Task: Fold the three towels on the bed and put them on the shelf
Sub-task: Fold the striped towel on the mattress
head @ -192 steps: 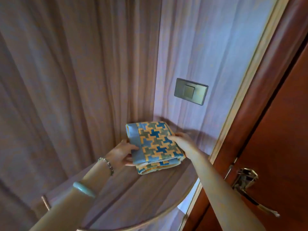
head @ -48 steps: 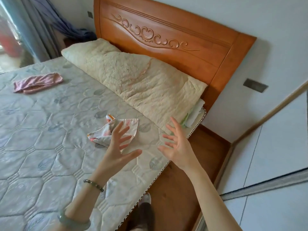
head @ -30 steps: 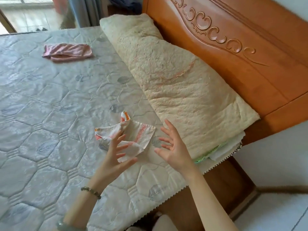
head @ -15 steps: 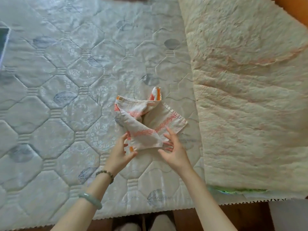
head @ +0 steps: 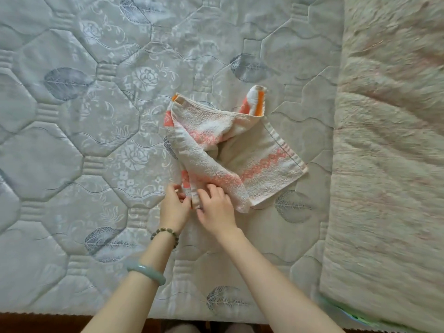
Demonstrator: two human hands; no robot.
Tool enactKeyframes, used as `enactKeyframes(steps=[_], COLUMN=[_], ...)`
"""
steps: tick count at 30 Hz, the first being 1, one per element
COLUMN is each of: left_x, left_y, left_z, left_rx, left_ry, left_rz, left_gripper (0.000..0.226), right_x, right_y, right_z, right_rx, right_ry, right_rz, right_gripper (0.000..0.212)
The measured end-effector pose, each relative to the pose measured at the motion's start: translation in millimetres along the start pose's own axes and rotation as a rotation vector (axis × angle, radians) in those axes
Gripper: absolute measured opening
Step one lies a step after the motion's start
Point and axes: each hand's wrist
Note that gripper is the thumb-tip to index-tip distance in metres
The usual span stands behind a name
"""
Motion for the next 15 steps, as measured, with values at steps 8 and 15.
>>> enactKeyframes(steps=[8,15], left_x=[9.1,40.4], left_y=[-13.3,-76.6], left_z=[7.4,-2.5], left_rx=[-0.09,-0.111], left_ry=[0.016,-0.018], left_rz=[-0.021,0.017], left_gripper=[0.015,0.025], right_x=[1.9,3.7], right_y=[-48.6,-109.9], right_z=[7.2,59.8], right_rx=[-0.45,-0.756], right_ry=[0.216,0.708], right_rz=[0.14,0.459], right_gripper=[0.003,0.029])
Point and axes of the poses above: each hand's wrist, its own x-axis away from the middle knuckle, its own y-axis out of the palm, z = x × y, and after that the axes turned 3 degrees about x, right-handed
